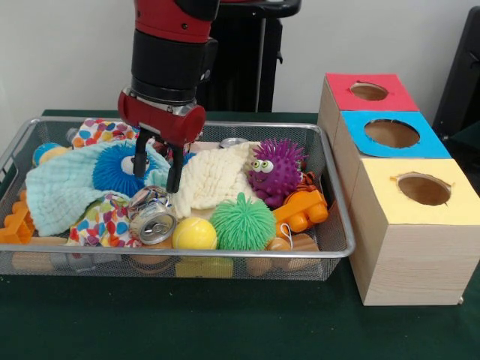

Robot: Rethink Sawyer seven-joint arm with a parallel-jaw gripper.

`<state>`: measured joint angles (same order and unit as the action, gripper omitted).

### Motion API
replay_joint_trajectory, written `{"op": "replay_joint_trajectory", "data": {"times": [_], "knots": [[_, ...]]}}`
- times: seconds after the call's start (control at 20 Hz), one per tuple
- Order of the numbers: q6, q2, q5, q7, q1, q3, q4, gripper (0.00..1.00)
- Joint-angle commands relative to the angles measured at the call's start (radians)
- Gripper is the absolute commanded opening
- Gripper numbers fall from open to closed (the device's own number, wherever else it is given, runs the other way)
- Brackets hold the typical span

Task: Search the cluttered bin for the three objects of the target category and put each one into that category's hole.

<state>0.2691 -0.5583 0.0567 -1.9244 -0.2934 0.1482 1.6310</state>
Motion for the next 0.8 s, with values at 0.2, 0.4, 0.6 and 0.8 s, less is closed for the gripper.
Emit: {"op": "replay_joint_trajectory", "data": {"times": [0.2,0.4,0.6,0.8], "knots": [[0.069,0.02,-0.057,-0.061,0.001,-0.027,0.088,1.0],[0.034,0.055,-0.058,-0.064,-0.006,-0.037,0.072,1.0],[0.018,0.078,-0.051,-0.069,-0.01,-0.046,0.057,1.0],[0.026,0.079,-0.046,-0.071,-0.008,-0.046,0.051,1.0]]}}
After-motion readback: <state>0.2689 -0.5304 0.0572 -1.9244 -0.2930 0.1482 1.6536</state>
